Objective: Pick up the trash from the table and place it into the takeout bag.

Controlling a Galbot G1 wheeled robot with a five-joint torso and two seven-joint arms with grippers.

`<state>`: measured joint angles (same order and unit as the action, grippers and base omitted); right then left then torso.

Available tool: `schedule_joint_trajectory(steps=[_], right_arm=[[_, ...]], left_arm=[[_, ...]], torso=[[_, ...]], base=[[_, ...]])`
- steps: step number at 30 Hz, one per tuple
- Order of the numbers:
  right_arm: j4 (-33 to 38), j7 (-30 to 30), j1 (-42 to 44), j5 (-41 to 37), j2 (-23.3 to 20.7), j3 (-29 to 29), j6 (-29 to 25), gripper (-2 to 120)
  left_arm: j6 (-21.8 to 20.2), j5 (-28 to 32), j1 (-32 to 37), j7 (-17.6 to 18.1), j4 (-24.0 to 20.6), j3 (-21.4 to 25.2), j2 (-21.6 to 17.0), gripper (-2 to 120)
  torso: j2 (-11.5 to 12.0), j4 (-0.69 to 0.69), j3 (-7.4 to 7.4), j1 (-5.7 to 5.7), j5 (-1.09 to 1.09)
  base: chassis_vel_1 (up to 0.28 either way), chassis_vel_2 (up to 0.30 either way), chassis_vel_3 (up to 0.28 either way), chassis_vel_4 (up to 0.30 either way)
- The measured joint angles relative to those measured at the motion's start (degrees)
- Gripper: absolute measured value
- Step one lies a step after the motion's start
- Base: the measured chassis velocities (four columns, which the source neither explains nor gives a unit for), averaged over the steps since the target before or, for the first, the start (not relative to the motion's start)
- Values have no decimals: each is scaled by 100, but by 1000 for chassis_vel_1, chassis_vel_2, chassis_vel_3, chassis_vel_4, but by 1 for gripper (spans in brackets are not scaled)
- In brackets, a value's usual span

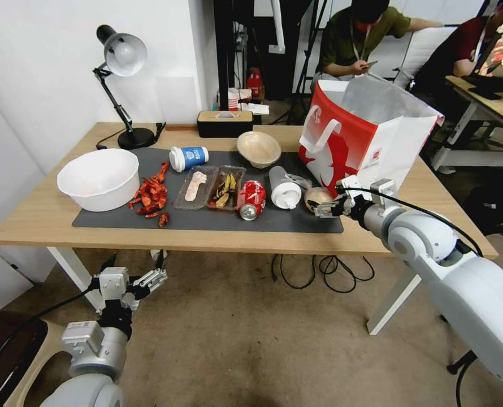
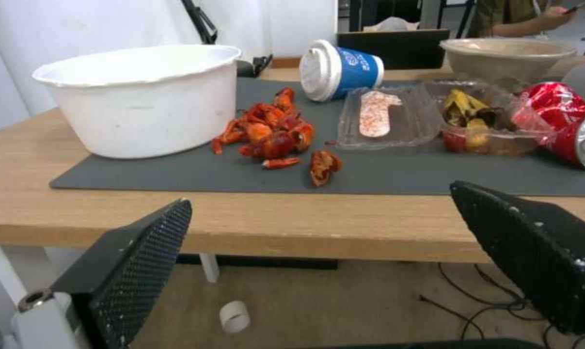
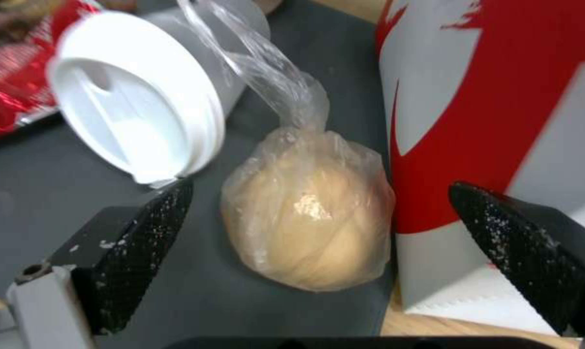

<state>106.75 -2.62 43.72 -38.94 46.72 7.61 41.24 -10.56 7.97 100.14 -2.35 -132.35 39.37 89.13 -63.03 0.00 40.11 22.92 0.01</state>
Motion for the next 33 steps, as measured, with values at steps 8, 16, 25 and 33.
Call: schedule_joint_trajectory(steps=[8,16,25,33], right_arm=[[-380,1,-263,165,200,-328,-4,100],[-493,-6,-290,200,359,-412,-12,100],[-590,-61,-318,238,498,-473,-17,100],[-674,-109,-304,351,617,-499,-21,100]], left_arm=[[0,109,3,1,-11,84,-58,100],[-7,142,-23,4,-11,87,-89,100],[-15,178,-42,4,-10,103,-120,100],[-21,216,-56,1,-10,118,-145,100]], torso=[[0,0,0,-1,-1],[0,0,0,-1,-1],[0,0,0,-1,-1],[0,0,0,-1,-1]], base=[[0,0,0,0],[0,0,0,0],[0,0,0,0],[0,0,0,0]])
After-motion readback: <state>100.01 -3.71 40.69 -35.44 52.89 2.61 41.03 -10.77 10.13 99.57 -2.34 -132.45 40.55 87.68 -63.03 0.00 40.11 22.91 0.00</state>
